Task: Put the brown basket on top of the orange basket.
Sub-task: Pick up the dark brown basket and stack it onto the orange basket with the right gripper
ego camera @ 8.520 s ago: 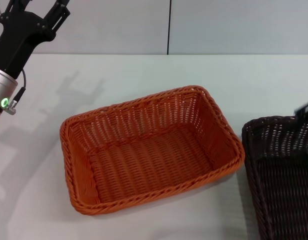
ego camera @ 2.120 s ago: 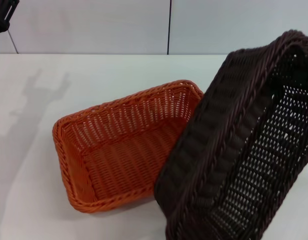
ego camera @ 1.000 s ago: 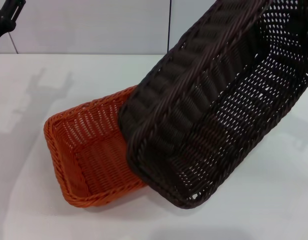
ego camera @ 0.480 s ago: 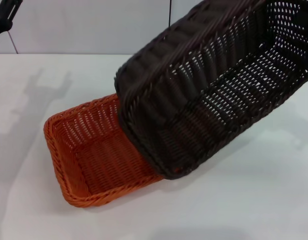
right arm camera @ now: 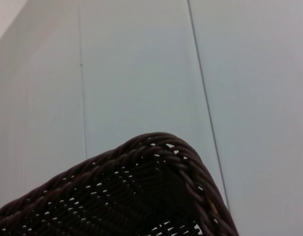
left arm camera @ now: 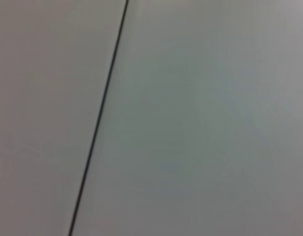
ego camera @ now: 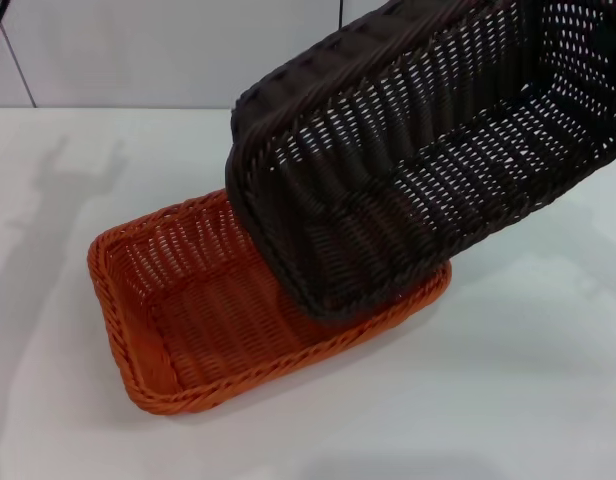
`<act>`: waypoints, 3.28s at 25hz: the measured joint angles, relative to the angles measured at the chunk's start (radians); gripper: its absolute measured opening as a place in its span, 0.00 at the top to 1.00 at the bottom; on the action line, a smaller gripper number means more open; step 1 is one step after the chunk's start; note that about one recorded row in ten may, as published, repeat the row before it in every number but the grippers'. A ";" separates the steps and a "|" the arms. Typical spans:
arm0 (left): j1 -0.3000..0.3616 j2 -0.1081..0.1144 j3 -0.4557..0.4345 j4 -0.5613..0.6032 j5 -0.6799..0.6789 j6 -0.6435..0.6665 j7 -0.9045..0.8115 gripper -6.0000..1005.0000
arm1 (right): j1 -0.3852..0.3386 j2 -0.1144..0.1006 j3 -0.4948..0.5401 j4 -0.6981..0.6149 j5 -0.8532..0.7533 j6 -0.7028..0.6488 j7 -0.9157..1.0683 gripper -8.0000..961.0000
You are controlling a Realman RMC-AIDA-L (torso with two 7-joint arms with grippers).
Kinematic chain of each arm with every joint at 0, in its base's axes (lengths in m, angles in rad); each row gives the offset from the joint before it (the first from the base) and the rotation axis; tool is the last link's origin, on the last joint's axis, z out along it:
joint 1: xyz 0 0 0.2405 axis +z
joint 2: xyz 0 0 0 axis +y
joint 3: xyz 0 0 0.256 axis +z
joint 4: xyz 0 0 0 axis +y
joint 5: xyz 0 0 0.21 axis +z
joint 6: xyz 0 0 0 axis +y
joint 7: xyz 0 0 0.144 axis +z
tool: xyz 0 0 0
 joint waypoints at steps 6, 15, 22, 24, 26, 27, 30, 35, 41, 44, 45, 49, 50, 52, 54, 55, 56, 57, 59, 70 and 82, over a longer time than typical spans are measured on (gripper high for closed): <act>-0.006 -0.001 -0.018 -0.007 -0.007 -0.003 -0.005 0.17 | -0.005 0.011 -0.003 0.014 0.008 -0.005 -0.011 0.83; 0.011 -0.006 -0.018 -0.031 -0.028 0.063 -0.013 0.17 | -0.027 0.013 -0.007 0.018 0.008 -0.006 -0.005 0.83; 0.011 -0.008 -0.011 -0.052 -0.029 0.069 -0.013 0.17 | -0.028 0.014 0.000 0.035 0.018 0.003 -0.012 0.83; 0.010 -0.008 -0.010 -0.056 -0.029 0.069 -0.013 0.17 | -0.028 0.014 0.000 0.035 0.019 0.003 -0.012 0.83; 0.005 -0.008 -0.009 -0.062 -0.029 0.070 -0.013 0.17 | -0.028 0.014 0.000 0.035 0.020 0.006 -0.012 0.83; 0.005 -0.008 -0.009 -0.062 -0.029 0.070 -0.013 0.17 | -0.028 0.014 0.000 0.035 0.020 0.006 -0.012 0.83; 0.002 -0.008 -0.009 -0.062 -0.029 0.070 -0.013 0.17 | -0.027 0.014 0.000 0.038 0.020 0.009 -0.012 0.83; -0.003 -0.009 -0.005 -0.063 -0.028 0.075 -0.014 0.17 | -0.025 0.014 -0.004 0.043 0.020 0.014 -0.012 0.83; -0.005 -0.010 -0.003 -0.080 -0.028 0.099 -0.015 0.17 | -0.025 0.015 -0.001 0.069 0.033 0.017 -0.020 0.83; -0.006 -0.011 -0.003 -0.085 -0.028 0.101 -0.015 0.17 | -0.019 0.015 0.000 0.096 0.049 0.022 -0.046 0.83; -0.006 -0.011 -0.003 -0.085 -0.028 0.101 -0.015 0.17 | -0.015 0.015 0.000 0.110 0.058 0.024 -0.059 0.83; -0.008 -0.011 -0.003 -0.096 -0.023 0.103 -0.015 0.17 | 0.003 0.017 -0.003 0.166 0.088 0.030 -0.079 0.83; -0.008 -0.011 -0.003 -0.096 -0.023 0.103 -0.015 0.17 | 0.008 0.018 -0.006 0.180 0.089 0.030 -0.079 0.83; -0.010 -0.011 -0.003 -0.100 -0.023 0.103 -0.015 0.17 | 0.018 0.020 -0.012 0.208 0.090 0.023 -0.079 0.83; -0.011 -0.010 -0.003 -0.100 -0.023 0.102 -0.014 0.17 | 0.028 0.021 -0.013 0.237 0.090 0.014 -0.079 0.83; -0.013 -0.009 -0.003 -0.100 -0.023 0.101 -0.011 0.17 | 0.032 0.021 -0.013 0.254 0.090 0.008 -0.078 0.83; -0.014 -0.008 -0.003 -0.101 -0.024 0.099 -0.005 0.17 | 0.035 0.021 -0.013 0.278 0.090 -0.008 -0.075 0.83; -0.014 -0.008 -0.003 -0.101 -0.024 0.095 -0.005 0.17 | 0.035 0.021 -0.013 0.278 0.090 -0.008 -0.075 0.83; -0.015 -0.007 -0.003 -0.101 -0.025 0.091 -0.005 0.17 | 0.033 0.022 -0.013 0.303 0.090 -0.029 -0.071 0.83; -0.025 -0.004 -0.007 -0.099 -0.024 0.034 0.002 0.17 | 0.003 0.027 -0.012 0.420 0.081 -0.047 -0.079 0.83; -0.010 -0.007 -0.004 -0.100 -0.026 0.042 0.008 0.17 | -0.022 0.031 -0.015 0.489 -0.011 -0.030 -0.144 0.83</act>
